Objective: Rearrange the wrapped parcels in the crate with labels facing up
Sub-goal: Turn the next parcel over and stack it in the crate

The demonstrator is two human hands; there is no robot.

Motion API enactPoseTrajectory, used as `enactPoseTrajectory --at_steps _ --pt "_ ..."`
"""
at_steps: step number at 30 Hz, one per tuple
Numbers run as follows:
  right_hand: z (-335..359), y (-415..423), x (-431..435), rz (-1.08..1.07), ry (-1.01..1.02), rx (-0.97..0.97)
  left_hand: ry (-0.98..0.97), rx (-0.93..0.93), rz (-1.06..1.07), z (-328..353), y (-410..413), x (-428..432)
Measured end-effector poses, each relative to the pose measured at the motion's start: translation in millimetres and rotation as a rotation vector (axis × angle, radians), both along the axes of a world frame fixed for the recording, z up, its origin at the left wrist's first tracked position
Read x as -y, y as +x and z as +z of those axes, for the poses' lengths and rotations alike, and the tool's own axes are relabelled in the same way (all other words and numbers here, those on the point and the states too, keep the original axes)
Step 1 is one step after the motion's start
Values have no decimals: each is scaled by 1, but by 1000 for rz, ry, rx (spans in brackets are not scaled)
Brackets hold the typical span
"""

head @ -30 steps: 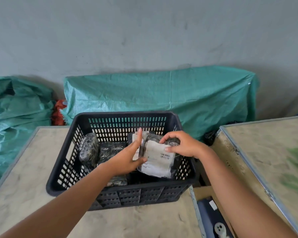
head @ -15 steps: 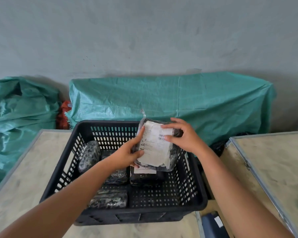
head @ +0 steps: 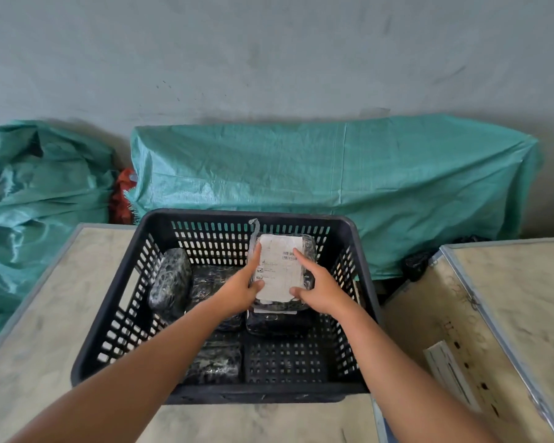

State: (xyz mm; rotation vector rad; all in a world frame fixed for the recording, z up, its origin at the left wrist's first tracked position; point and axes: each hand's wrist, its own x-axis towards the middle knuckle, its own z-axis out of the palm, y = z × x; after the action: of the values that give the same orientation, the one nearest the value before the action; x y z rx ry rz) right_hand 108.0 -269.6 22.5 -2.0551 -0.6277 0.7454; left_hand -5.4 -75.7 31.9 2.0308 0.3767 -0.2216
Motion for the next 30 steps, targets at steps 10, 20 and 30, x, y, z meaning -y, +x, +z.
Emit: enactPoseTrajectory --at_steps 10,20,30 --pt "-31 -5 -5 18 -203 -64 147 -195 -12 -19 -1 6" --pt "-33 -8 -4 -17 -131 -36 110 -142 52 -29 5 5" --pt "15 -41 -44 -84 -145 502 164 157 35 38 -60 -54"
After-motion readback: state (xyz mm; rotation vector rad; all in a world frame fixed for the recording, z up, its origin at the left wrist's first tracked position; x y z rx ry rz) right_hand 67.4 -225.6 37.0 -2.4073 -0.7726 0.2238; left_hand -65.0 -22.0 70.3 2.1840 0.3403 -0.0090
